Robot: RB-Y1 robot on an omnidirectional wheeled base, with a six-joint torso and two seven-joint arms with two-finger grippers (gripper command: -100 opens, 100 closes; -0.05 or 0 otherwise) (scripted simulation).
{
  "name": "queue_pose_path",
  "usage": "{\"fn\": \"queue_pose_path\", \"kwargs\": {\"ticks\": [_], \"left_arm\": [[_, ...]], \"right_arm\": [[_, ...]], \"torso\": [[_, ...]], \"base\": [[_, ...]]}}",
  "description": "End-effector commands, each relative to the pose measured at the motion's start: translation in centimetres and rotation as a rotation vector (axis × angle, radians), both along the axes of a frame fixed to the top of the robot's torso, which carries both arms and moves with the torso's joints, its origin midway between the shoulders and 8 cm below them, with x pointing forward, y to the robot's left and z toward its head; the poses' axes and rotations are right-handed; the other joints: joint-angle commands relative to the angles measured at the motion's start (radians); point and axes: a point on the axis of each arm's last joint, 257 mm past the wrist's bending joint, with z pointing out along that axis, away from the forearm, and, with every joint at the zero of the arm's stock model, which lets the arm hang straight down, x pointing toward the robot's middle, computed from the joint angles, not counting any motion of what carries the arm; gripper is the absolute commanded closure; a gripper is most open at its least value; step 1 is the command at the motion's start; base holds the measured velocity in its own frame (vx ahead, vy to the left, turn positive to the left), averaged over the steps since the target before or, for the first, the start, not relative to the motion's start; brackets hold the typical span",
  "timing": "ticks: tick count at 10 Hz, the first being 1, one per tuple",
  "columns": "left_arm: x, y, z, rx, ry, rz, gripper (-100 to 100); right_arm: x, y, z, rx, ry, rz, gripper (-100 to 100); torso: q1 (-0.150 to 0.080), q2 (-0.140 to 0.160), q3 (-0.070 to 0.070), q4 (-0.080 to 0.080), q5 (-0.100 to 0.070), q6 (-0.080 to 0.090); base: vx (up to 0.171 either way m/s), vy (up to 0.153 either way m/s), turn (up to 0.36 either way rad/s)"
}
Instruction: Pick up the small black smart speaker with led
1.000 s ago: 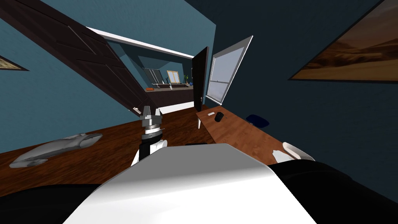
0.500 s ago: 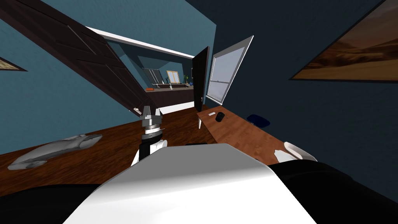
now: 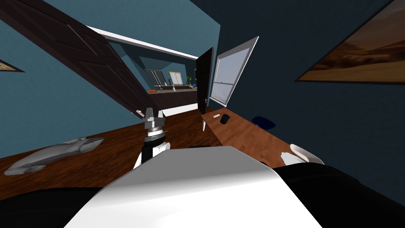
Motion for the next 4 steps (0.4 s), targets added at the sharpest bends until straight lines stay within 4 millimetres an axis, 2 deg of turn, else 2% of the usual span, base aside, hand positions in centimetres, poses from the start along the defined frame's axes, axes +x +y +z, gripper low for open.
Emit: {"fn": "queue_pose_path", "kwargs": {"ticks": [1,2,3,4], "left_arm": [[0.00,0.00,0.00,0.000,0.000,0.000,0],[0.00,0.00,0.00,0.000,0.000,0.000,0],[0.00,0.00,0.00,0.000,0.000,0.000,0],[0.00,0.00,0.00,0.000,0.000,0.000,0]], "right_arm": [[-0.26,-0.40,0.29,0.008,-0.003,0.001,100],[-0.64,-0.93,0.56,-0.004,0.003,-0.004,100],[-0.39,-0.55,0.44,0.003,0.000,-0.001,100],[-0.46,-0.59,0.49,0.003,0.001,-0.001,0]], "torso": [[0.000,0.000,0.000,0.000,0.000,0.000],[0.000,0.000,0.000,0.000,0.000,0.000],[-0.001,0.001,0.000,0.000,0.001,0.000],[-0.002,0.001,0.000,0.000,0.000,0.000]], "base": [[0.005,0.052,-0.007],[0.001,0.024,0.001],[0.000,0.005,-0.005],[0.000,0.000,0.000]]}}
